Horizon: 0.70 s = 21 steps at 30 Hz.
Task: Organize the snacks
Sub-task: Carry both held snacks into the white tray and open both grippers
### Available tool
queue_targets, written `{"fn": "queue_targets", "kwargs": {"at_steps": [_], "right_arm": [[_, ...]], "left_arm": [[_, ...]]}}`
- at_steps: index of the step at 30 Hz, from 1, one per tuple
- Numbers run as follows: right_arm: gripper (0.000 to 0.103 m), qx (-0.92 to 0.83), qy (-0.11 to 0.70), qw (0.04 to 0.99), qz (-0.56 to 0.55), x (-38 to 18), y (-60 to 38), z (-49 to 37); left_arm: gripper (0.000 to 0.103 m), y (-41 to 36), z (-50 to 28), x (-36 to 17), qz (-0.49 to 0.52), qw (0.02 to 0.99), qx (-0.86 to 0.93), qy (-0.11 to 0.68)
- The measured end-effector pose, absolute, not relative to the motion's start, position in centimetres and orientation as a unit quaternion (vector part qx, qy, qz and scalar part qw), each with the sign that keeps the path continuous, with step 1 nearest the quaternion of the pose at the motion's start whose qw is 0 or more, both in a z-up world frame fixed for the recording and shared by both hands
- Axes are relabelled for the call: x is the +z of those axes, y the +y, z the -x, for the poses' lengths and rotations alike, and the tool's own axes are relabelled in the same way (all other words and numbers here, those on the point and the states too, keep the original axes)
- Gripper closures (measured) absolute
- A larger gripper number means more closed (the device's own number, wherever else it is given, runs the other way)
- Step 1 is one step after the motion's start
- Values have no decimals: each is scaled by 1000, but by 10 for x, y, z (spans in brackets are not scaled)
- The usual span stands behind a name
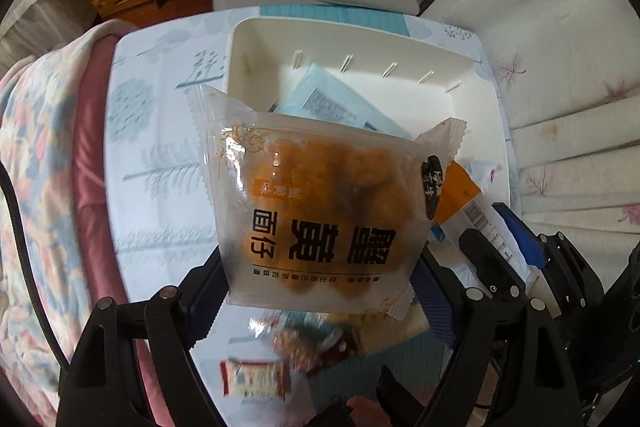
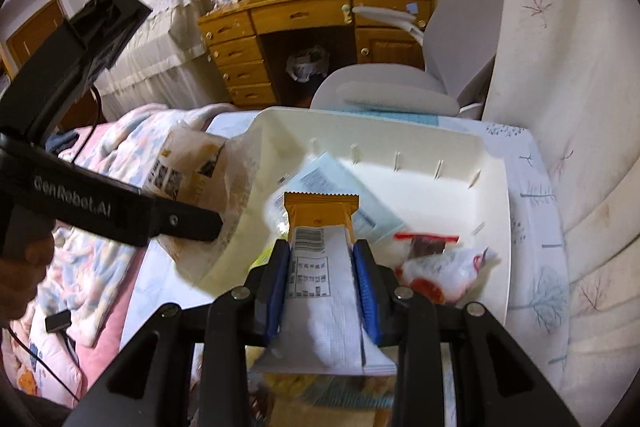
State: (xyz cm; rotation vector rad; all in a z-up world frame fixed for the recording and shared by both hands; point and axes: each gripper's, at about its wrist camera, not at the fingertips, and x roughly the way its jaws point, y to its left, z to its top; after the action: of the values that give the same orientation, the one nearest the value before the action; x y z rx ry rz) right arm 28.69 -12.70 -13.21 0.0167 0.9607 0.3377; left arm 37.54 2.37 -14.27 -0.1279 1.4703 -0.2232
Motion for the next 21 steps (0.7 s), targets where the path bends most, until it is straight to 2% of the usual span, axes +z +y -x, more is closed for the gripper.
{"fn": "queue_targets", "kwargs": {"at_steps": [15,17,19,21], "right_arm": [[67,146,427,889,-76,-170,-166,-325],[60,137,435,886,-79,-175,-167,-329],[40,125,445,883,-79,-179,-168,-332],[34,116,448,883,-82,-181,-170,-332]], "left_arm": [[17,7,-398,-174,83,791,-110,596],[15,9,-400,-177,90,790,-106,597],[9,12,-403,-182,96,782,-101,607],[9,16,-401,-180,100,783,-103,605]]}}
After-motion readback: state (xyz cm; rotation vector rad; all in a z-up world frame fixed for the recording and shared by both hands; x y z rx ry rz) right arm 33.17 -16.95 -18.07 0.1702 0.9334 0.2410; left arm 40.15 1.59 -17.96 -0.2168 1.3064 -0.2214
